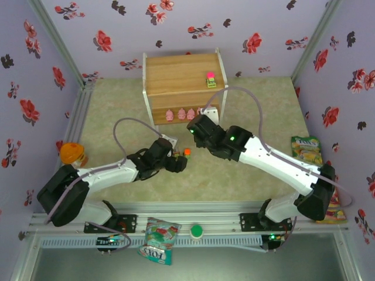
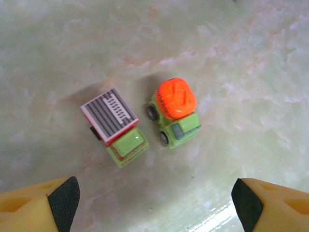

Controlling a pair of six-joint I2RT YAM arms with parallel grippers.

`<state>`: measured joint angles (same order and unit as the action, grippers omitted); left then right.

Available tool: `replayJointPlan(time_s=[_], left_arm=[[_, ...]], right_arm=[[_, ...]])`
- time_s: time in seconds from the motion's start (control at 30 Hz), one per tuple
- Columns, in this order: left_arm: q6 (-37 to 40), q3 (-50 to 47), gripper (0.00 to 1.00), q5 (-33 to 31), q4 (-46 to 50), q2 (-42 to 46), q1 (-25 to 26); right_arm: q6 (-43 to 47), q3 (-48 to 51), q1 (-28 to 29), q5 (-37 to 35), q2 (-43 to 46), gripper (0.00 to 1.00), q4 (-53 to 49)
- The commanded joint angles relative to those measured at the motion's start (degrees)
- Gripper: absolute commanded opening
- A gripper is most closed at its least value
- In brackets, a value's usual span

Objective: Place and organize the plastic toys onto the shelf

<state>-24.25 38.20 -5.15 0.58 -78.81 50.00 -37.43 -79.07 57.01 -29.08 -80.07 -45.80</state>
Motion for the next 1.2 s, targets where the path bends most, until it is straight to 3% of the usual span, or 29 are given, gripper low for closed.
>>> replayJointPlan(time_s=[0.0, 0.73, 1.17], left_arm=[[2.4, -0.8, 0.87, -1.7, -1.4, 1.7, 1.4], [4.5, -1.0, 0.87, -5.5, -1.5, 3.7, 4.5], [4.5, -0.9, 0.87, -5.9, -1.2, 3.7, 4.7]], right_arm=[[2.3, -3.2, 0.4, -3.1, 0.9, 0.28, -2.0], [11.6, -23.7, -0.3, -7.6, -8.4, 0.30, -4.9], [15.2, -38.7, -3.4, -6.9, -16.3, 0.30, -8.9]])
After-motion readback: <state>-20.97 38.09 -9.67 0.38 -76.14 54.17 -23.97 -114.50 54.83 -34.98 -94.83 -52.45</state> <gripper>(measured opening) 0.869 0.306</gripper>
